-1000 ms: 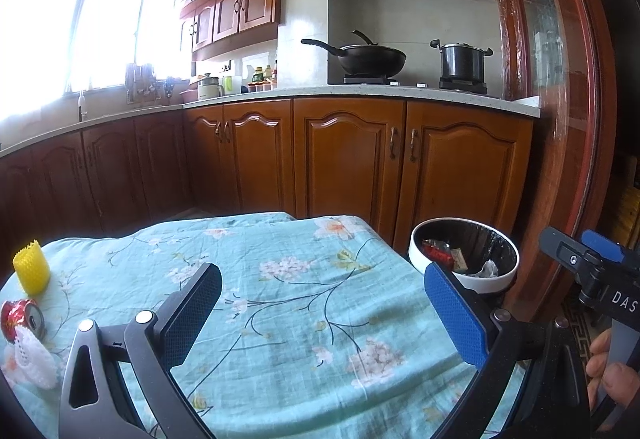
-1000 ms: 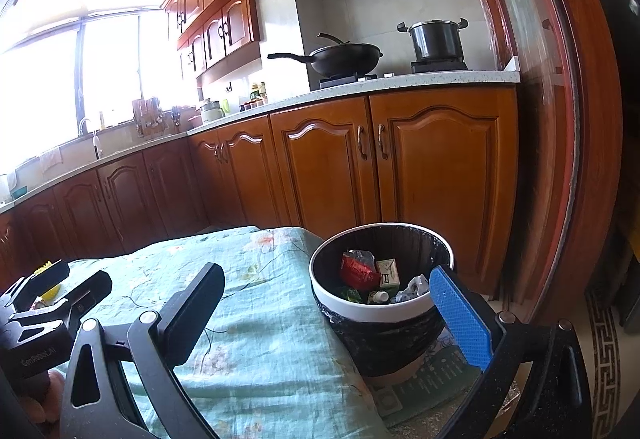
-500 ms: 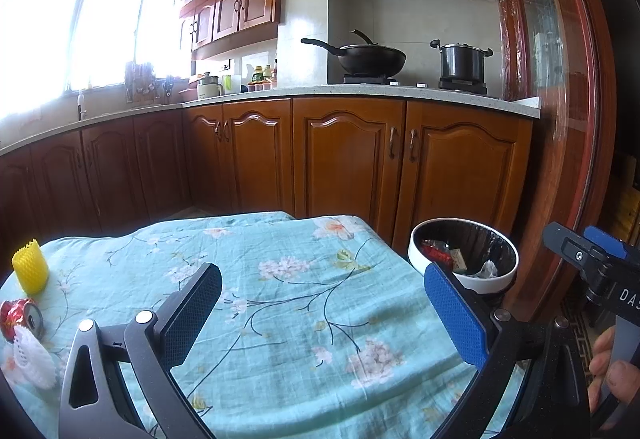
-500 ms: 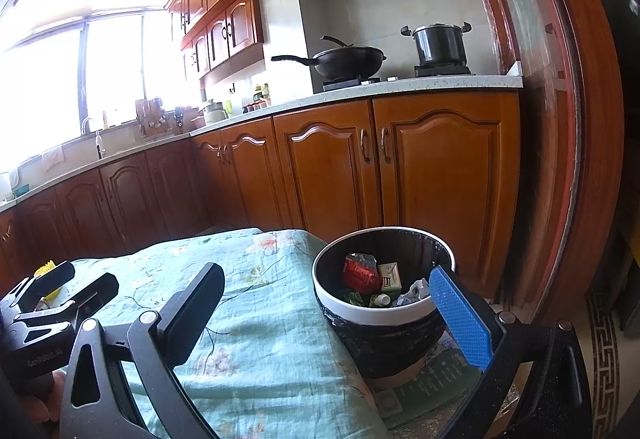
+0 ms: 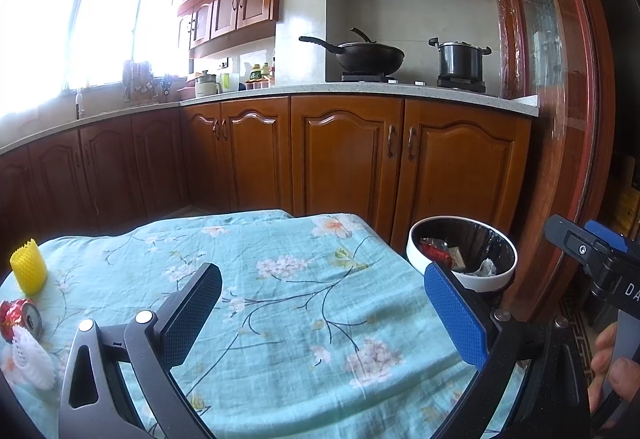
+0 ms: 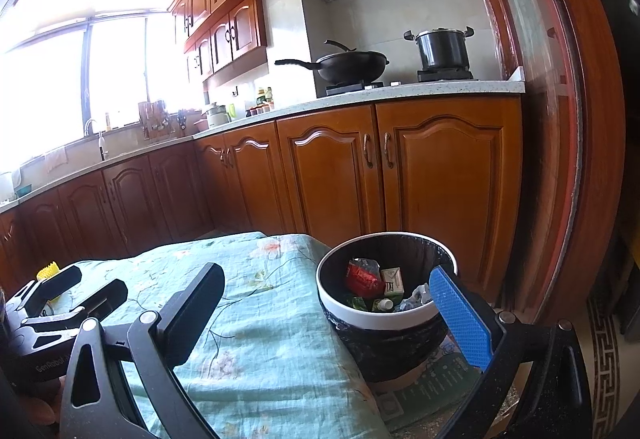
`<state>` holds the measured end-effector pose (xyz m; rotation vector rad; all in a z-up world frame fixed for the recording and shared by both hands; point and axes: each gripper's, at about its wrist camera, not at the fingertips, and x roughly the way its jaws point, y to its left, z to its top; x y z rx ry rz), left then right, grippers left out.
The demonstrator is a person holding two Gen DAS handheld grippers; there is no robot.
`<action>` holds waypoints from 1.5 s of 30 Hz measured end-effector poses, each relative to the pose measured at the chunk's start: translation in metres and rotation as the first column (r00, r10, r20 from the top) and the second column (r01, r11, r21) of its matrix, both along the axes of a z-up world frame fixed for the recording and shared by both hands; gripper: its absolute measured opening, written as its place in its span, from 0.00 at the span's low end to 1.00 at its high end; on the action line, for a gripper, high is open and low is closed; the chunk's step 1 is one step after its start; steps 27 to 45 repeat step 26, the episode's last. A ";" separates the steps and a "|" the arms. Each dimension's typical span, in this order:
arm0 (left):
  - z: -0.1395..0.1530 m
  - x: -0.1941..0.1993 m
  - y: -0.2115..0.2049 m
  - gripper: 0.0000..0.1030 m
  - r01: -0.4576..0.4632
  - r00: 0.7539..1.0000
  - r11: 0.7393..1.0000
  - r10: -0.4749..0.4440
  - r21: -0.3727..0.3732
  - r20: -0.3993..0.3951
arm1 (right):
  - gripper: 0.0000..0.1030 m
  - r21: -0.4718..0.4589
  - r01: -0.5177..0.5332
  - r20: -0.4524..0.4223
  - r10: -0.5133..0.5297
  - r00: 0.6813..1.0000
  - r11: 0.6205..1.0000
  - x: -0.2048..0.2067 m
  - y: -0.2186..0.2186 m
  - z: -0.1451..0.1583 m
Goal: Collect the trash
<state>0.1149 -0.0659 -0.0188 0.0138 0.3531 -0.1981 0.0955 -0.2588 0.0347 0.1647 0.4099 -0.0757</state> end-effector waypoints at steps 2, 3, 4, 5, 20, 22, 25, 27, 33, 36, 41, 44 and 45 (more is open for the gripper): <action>0.000 0.000 0.000 0.99 0.000 1.000 1.000 0.000 0.000 -0.001 | 1.00 0.003 0.000 0.001 0.000 1.000 1.000 0.000 0.000 0.000; 0.000 0.000 0.001 0.99 0.001 1.000 1.000 -0.001 -0.001 -0.002 | 1.00 0.003 0.000 0.001 0.000 1.000 1.000 0.000 0.000 0.000; 0.000 0.000 0.001 0.99 0.001 1.000 1.000 -0.001 -0.002 -0.002 | 1.00 0.004 -0.001 0.000 0.001 1.000 1.000 0.000 0.000 0.000; 0.000 0.000 0.001 0.99 0.000 1.000 1.000 0.000 -0.003 -0.002 | 1.00 0.004 -0.001 0.001 0.001 1.000 1.000 0.000 0.001 0.000; 0.000 0.000 0.003 0.99 0.012 1.000 1.000 -0.012 -0.010 -0.022 | 1.00 0.009 -0.005 -0.005 0.005 1.000 1.000 0.002 0.005 -0.001; 0.001 0.000 0.003 0.99 0.013 1.000 1.000 -0.014 -0.011 -0.028 | 1.00 0.009 -0.005 -0.010 0.005 1.000 1.000 0.003 0.006 -0.002; 0.000 -0.001 0.005 0.99 0.009 0.999 1.000 -0.009 -0.013 -0.035 | 1.00 0.015 -0.010 -0.021 0.011 1.000 1.000 0.004 0.008 -0.005; -0.001 -0.001 0.007 0.99 0.009 0.999 1.000 -0.010 -0.015 -0.043 | 1.00 0.018 -0.014 -0.025 0.014 1.000 1.000 0.005 0.010 -0.006; -0.001 -0.001 0.007 0.99 0.009 0.999 1.000 -0.010 -0.015 -0.043 | 1.00 0.018 -0.014 -0.025 0.014 1.000 1.000 0.005 0.010 -0.006; -0.001 -0.001 0.007 0.99 0.009 0.999 1.000 -0.010 -0.015 -0.043 | 1.00 0.018 -0.014 -0.025 0.014 1.000 1.000 0.005 0.010 -0.006; -0.001 -0.001 0.007 0.99 0.009 0.999 1.000 -0.010 -0.015 -0.043 | 1.00 0.018 -0.014 -0.025 0.014 1.000 1.000 0.005 0.010 -0.006; -0.001 -0.001 0.007 0.99 0.009 0.999 1.000 -0.010 -0.015 -0.043 | 1.00 0.018 -0.014 -0.025 0.014 1.000 1.000 0.005 0.010 -0.006; -0.001 -0.001 0.007 0.99 0.009 0.999 1.000 -0.010 -0.015 -0.043 | 1.00 0.018 -0.014 -0.025 0.014 1.000 1.000 0.005 0.010 -0.006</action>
